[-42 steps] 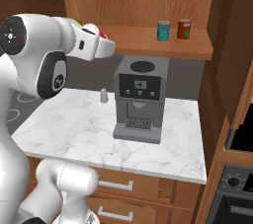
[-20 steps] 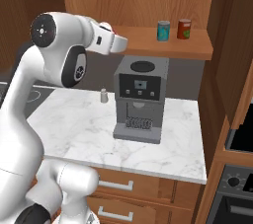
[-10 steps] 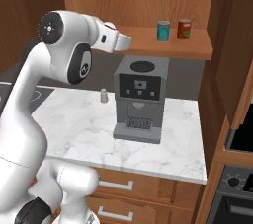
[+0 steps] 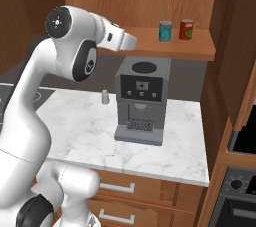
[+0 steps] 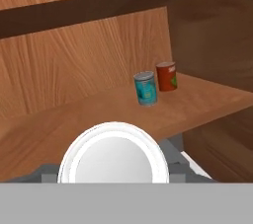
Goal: Pick the cans from the counter and place them in their designated side in the cabinet.
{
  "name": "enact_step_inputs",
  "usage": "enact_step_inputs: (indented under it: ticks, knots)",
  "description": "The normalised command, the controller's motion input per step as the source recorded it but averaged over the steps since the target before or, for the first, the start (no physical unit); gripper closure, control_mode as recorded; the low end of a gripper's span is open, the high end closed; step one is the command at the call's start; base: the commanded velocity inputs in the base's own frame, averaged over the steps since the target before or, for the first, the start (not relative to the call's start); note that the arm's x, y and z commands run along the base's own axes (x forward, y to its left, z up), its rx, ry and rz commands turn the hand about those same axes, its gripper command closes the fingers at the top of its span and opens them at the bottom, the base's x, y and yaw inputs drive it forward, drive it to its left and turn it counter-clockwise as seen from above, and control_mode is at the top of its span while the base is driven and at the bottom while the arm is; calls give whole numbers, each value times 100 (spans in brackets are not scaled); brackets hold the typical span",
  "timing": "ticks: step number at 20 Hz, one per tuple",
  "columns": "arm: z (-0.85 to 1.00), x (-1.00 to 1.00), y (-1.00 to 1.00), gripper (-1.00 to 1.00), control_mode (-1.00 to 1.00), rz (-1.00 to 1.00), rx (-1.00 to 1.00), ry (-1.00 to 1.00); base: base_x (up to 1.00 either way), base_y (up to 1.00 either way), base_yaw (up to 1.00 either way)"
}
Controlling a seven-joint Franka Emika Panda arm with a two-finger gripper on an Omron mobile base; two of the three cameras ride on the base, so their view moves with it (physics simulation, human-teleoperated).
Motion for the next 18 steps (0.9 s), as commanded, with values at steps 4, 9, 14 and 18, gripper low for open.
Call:
enact_step_inputs:
  ticks: [4, 9, 14, 18]
  knots:
    - [-5, 11, -4, 100, -100, 0, 0, 5, 0, 0, 0]
    - [-6, 14, -4, 100, -100, 0, 0, 1, 0, 0, 0]
    - [-16, 18, -5, 100, -100, 0, 0, 0, 0, 0, 0]
    - [-15, 22, -4, 100, -100, 0, 0, 0, 0, 0, 0]
